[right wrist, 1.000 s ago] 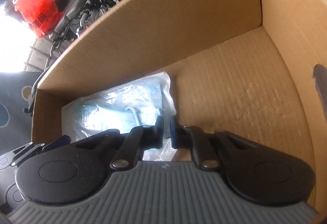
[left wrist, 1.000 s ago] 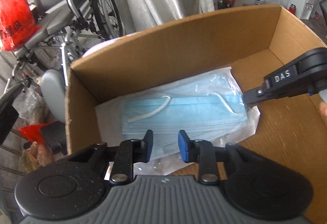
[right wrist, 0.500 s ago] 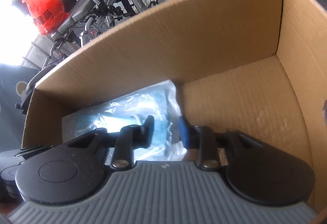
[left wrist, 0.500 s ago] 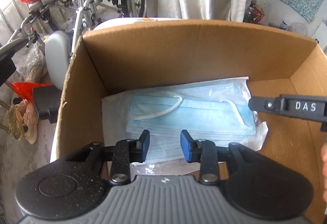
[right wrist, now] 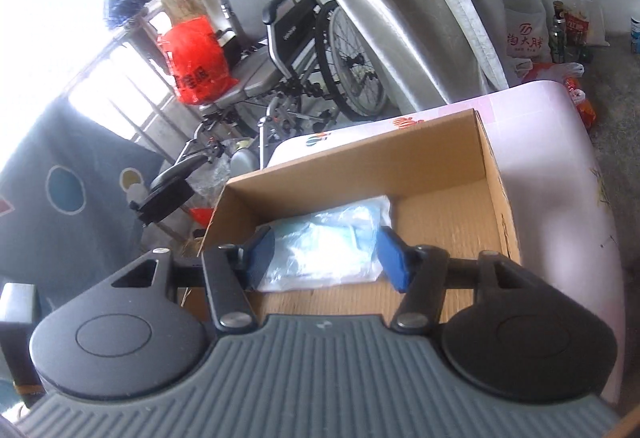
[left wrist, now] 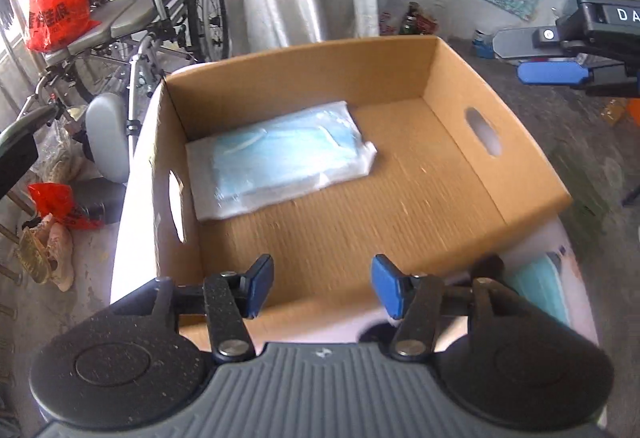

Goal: Organize soft objects
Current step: 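Grasp the red-shirted plush doll with the left tool and place it in the box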

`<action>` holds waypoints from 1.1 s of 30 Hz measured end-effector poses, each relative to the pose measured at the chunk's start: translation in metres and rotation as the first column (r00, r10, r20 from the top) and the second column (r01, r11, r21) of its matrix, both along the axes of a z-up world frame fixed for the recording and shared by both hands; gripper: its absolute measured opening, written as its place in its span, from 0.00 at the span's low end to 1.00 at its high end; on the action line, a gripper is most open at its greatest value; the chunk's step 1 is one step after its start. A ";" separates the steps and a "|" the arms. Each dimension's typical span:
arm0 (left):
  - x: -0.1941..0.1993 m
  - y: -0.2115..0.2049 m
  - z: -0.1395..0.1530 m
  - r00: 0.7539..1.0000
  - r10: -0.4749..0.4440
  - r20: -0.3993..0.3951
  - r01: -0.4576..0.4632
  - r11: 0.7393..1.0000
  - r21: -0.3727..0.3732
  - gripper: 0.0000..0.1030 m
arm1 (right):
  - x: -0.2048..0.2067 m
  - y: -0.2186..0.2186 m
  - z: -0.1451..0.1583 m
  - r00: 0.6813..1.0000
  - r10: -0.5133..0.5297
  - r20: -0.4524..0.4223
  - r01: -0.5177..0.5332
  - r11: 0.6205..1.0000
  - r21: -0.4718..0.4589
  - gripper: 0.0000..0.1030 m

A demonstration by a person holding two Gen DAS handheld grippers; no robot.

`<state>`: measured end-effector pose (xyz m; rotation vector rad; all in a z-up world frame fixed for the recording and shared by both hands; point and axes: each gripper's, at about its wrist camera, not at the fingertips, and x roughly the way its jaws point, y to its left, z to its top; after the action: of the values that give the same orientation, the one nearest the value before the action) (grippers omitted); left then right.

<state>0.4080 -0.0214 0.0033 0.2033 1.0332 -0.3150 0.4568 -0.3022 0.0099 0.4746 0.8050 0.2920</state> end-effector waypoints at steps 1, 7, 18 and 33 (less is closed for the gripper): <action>-0.021 0.000 0.000 1.000 -0.022 -0.007 0.022 1.000 -0.011 0.59 | -0.018 -0.007 0.002 1.000 0.020 -0.002 -0.020 1.000 0.000 0.56; -0.129 0.020 -0.019 0.999 0.000 -0.048 -0.012 0.970 -0.244 0.79 | -0.132 -0.045 -0.038 0.995 0.064 -0.082 -0.055 0.993 0.107 0.62; -0.173 -0.009 -0.105 0.978 -0.116 -0.175 0.060 0.953 -0.296 0.89 | -0.210 0.012 -0.149 0.936 0.194 -0.292 -0.156 0.976 0.149 0.77; -0.188 -0.017 -0.104 0.983 -0.177 -0.048 0.144 0.905 -0.402 0.63 | -0.234 0.019 -0.114 0.962 0.220 -0.163 -0.191 0.965 0.180 0.50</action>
<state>0.2198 -0.0384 -0.1007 -0.0943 1.0139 -0.6808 0.2232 -0.2834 -0.1040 0.5771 1.0164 0.5165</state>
